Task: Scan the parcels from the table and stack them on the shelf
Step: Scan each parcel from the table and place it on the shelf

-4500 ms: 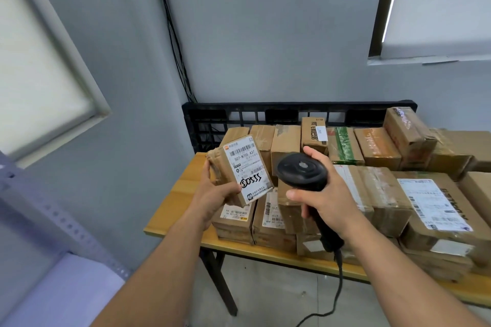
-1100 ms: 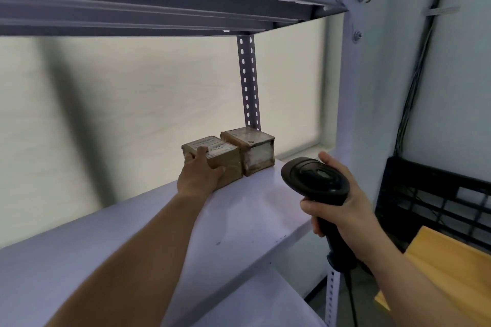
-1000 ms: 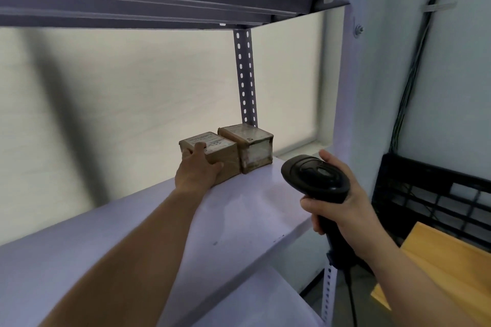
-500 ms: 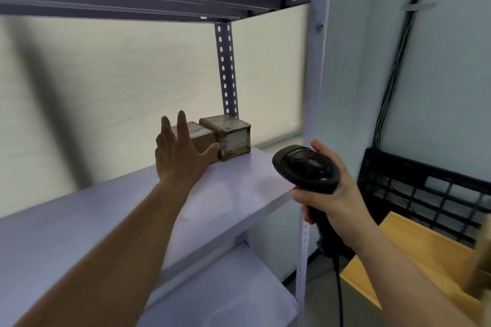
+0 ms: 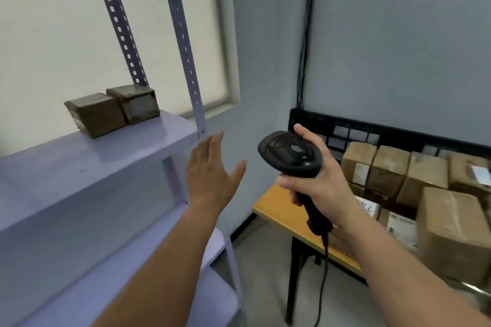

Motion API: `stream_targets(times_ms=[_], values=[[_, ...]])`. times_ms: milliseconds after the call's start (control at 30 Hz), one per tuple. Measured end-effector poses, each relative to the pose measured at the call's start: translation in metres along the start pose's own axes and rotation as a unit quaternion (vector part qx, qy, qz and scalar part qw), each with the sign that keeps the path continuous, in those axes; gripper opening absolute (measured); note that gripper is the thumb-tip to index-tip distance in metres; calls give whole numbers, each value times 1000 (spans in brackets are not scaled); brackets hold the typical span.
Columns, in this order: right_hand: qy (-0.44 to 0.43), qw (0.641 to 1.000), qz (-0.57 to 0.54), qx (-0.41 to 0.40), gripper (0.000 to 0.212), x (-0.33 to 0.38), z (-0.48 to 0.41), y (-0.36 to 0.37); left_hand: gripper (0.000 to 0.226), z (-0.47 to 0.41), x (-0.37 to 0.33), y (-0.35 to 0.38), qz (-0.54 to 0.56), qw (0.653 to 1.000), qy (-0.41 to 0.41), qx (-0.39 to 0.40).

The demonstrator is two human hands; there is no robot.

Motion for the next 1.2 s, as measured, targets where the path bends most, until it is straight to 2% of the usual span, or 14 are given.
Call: stream_targets(times_ms=[233,400,833,900,1067,1200], values=[[-1,997,34,-68,93,-10,79,-101,72,70,-100,72,65,992,-13,110],[3,993,59,-105,95,-12,120,-166,73,104,-169,115,92,978,23,185],[23,960,107,-258,92,-11,175,-284,79,110,-288,207,87,931,113,336],[28,955,119,-269,92,-12,179,-297,81,108,-301,222,65,926,113,355],[52,939,158,-301,97,-23,184,-326,102,107,-314,261,-44,895,90,434],[73,935,162,-308,102,-33,183,-336,109,105,-321,274,-82,875,76,470]])
Point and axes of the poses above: each hand's wrist, its own z-axis away from the middle knuckle, its own y-axis out of the palm, x = y × z, the point moved 6 cm from there along -z, towards the middle knuckle, and after that the axes turned 1 degree about y, right-handed, at the moved point
